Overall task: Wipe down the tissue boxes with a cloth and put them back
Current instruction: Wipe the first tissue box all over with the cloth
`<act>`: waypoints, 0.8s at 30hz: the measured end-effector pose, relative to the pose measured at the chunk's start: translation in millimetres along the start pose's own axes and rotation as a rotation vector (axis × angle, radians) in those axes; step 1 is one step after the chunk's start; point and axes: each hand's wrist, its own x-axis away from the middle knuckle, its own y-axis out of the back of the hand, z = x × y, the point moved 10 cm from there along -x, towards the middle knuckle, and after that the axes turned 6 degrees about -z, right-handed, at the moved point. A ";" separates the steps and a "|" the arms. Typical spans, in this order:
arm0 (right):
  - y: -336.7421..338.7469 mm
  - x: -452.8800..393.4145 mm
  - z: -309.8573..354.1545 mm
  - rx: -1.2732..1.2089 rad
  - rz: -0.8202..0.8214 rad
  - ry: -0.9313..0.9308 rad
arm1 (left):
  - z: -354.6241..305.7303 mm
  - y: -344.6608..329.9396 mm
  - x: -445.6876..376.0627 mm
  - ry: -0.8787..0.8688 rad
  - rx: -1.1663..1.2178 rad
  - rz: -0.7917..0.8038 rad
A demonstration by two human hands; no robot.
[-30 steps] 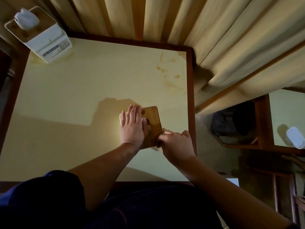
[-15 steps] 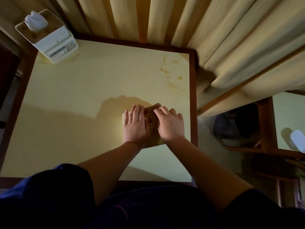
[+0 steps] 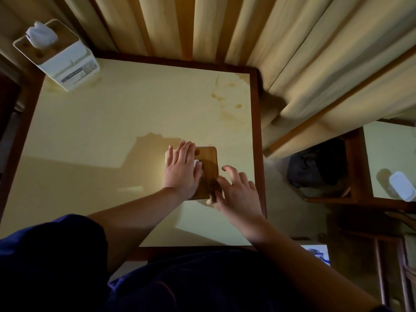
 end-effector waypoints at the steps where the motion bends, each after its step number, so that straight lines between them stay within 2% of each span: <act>1: -0.6 0.7 2.2 -0.020 0.001 0.033 | 1.0 -0.4 -1.7 -0.035 -0.017 0.014; 4: 0.5 6.6 10.5 -0.133 0.001 0.141 | 1.9 1.7 -6.8 -0.148 -0.059 0.061; 6: 5.8 10.6 7.5 -0.289 -0.018 0.139 | 0.7 8.9 -8.0 -0.150 -0.085 0.065; 9: 19.7 16.2 -15.6 -0.467 -0.098 0.030 | 2.9 22.7 2.9 0.079 -0.043 0.043; 12: 38.0 25.8 -34.5 -0.464 -0.180 -0.001 | 6.9 16.1 27.2 0.417 0.045 0.114; 14: 47.0 30.5 -44.9 -0.449 -0.190 -0.002 | 0.6 10.0 36.9 0.497 0.073 0.135; 19: 52.4 35.7 -59.3 -0.346 -0.121 0.017 | -8.6 3.7 35.4 0.480 0.070 0.205; 21: 53.1 36.5 -62.2 -0.323 -0.092 0.024 | -12.5 -0.7 30.3 0.376 0.044 0.308; 24: 52.7 35.4 -59.7 -0.302 -0.044 0.044 | -24.3 -6.3 23.5 0.117 0.009 0.459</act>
